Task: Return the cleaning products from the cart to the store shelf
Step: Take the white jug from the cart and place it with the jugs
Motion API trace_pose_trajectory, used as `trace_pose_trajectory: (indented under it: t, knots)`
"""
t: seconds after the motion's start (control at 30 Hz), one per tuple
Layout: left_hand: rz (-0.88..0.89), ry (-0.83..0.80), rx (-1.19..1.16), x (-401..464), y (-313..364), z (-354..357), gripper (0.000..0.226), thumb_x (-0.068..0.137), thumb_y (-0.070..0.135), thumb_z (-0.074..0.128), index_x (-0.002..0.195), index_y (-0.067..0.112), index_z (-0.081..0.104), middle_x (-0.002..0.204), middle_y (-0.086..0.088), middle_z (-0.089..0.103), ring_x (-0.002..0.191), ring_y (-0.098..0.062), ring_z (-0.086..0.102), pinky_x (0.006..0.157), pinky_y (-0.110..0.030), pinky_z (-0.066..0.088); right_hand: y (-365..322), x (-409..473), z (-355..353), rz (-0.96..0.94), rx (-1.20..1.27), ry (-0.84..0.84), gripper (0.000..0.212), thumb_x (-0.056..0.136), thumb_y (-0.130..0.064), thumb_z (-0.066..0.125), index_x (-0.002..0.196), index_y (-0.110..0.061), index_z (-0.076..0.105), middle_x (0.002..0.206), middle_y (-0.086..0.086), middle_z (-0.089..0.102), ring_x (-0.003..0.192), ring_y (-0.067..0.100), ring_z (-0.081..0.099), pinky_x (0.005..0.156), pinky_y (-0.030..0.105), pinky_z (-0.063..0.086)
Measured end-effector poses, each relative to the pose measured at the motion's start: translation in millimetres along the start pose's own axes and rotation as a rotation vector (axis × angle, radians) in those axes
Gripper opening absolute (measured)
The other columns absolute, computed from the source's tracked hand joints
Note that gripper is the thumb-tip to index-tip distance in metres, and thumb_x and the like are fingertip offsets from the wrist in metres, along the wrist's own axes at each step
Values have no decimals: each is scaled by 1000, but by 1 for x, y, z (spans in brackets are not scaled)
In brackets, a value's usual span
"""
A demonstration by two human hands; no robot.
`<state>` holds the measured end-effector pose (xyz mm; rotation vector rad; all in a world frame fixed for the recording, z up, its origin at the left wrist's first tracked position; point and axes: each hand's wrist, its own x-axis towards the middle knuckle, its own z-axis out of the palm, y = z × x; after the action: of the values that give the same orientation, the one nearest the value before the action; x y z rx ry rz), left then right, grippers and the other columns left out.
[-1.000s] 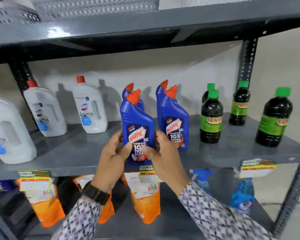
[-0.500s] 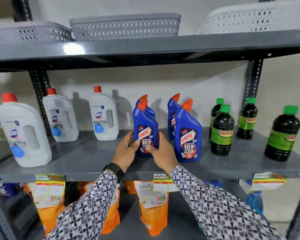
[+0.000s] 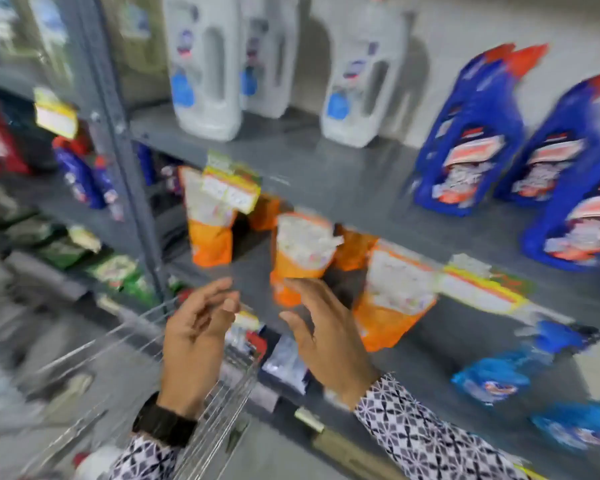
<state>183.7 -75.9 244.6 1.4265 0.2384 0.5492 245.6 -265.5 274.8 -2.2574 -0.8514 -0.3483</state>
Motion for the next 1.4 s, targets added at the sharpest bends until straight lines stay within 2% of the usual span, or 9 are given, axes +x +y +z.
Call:
trace_pose_trajectory:
  t: [0.2,0.3,0.47,0.53,0.67,0.83,1.0,1.17,1.4]
  knots:
    - [-566,239,104,-22,-160,-142,27,93,-7,62,108,14,70,94,13,79,88,-9,70,73,-12,58,0,-9,180,205,46,-670,46,98,-21,70,143,-15,61,141,8,65,127,27,64,111,39,49]
    - [-861,417,137,-40,-234,-215,31,95,0,60,125,11,61,98,-15,67,87,-24,59,67,-26,46,1,-18,287,307,5,-1008,48,98,-25,68,144,-16,60,143,12,67,125,33,69,105,45,56]
    - [-1144,403,309,-60,-331,-300,27,104,9,47,128,8,60,92,-4,53,66,-6,43,62,-22,37,14,-38,442,355,-87,-1402,45,100,-27,66,141,-9,62,142,17,67,131,37,65,93,31,51]
    - [-1207,454,342,-71,-366,-323,20,106,16,47,97,22,64,96,-1,51,65,2,34,63,-13,31,21,-55,496,396,-133,-1462,48,102,-25,63,145,-4,58,147,21,63,137,39,60,104,38,52]
    - [-1423,234,504,-108,-422,-350,42,105,13,43,66,28,41,106,-10,50,65,-9,41,63,-14,32,26,-111,590,565,-181,-1552,31,97,-19,67,118,3,74,107,18,75,111,34,76,67,27,56]
    - [-1351,136,516,-105,-423,-331,39,105,6,38,135,-12,55,125,-24,59,96,-15,47,92,-33,50,22,-131,600,559,-240,-1438,45,83,-45,82,105,-5,80,105,15,80,99,28,77,73,30,58]
    - [-1349,196,490,-106,-417,-327,30,105,3,38,120,-8,61,140,-32,57,132,-43,54,101,-36,48,8,-137,611,575,-332,-1371,35,90,-14,79,123,-7,72,126,16,74,117,33,72,96,43,63]
    - [-1280,366,268,-99,-375,-314,36,107,11,38,78,27,52,101,-10,64,88,-29,60,89,-38,48,1,-99,568,662,-284,-1316,6,91,-11,76,92,-9,70,106,10,75,98,23,71,69,23,54]
    - [-1012,500,-261,-69,-243,-259,47,107,40,37,83,10,64,64,-6,70,48,-15,67,49,-25,56,-22,-28,399,632,134,-1013,24,82,-24,81,88,-1,81,89,22,79,79,22,69,65,40,54]
